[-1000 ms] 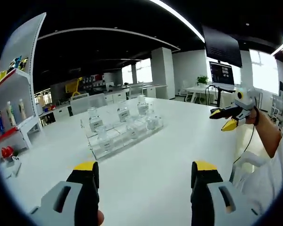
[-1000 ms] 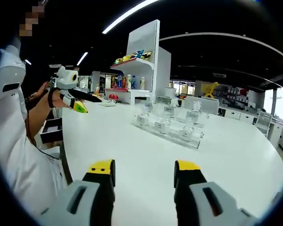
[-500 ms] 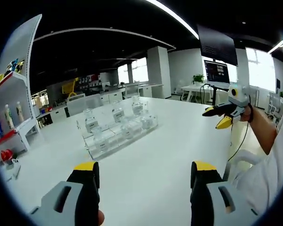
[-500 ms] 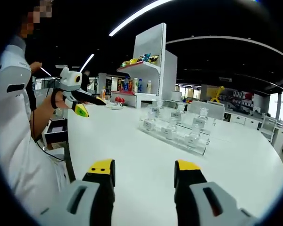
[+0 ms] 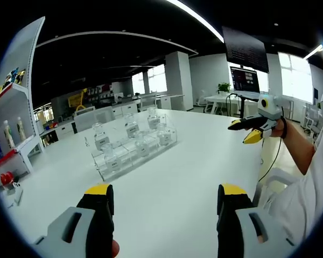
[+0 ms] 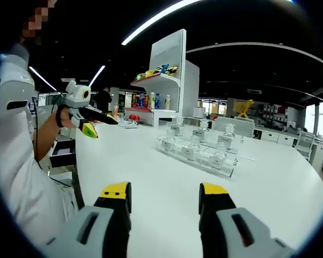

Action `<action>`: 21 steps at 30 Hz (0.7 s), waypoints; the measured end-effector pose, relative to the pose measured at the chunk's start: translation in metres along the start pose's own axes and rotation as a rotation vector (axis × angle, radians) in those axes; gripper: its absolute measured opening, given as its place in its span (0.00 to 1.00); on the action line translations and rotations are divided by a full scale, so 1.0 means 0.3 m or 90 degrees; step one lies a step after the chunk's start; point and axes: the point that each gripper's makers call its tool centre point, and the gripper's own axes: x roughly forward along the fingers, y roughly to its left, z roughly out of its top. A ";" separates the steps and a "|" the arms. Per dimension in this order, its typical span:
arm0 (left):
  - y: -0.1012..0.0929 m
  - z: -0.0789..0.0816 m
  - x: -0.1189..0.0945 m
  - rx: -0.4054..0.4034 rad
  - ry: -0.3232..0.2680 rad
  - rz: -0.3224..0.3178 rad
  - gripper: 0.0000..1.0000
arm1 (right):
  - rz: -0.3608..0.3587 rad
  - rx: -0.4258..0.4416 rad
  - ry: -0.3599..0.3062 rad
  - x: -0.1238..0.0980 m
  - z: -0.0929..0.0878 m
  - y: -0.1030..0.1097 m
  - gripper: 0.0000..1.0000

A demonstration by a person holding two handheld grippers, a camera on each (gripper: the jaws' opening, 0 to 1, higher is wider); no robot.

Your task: Identify the label on the chemical reagent bottle, grasp the chemical reagent bottle, and place it in the designated position on the reagent rack

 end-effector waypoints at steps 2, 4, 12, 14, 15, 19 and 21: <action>-0.002 0.001 -0.002 -0.002 -0.001 -0.001 0.79 | -0.004 0.000 0.000 -0.003 0.000 -0.007 0.49; -0.007 0.001 -0.003 -0.002 -0.002 -0.003 0.79 | -0.009 0.002 0.002 -0.006 -0.001 -0.013 0.49; -0.027 -0.005 -0.001 -0.002 -0.002 -0.015 0.78 | -0.027 0.006 -0.001 -0.014 0.005 -0.035 0.49; -0.026 0.000 -0.004 -0.006 -0.009 -0.013 0.78 | -0.027 0.004 0.001 -0.016 0.002 -0.035 0.49; -0.026 0.000 -0.005 -0.007 -0.009 -0.013 0.78 | -0.022 0.000 0.004 -0.016 0.000 -0.030 0.49; -0.027 -0.007 -0.007 -0.003 -0.006 -0.014 0.78 | -0.019 -0.007 0.011 -0.016 -0.010 -0.026 0.50; -0.027 -0.021 -0.002 -0.004 -0.001 -0.016 0.78 | -0.021 -0.006 0.014 -0.015 -0.015 -0.028 0.49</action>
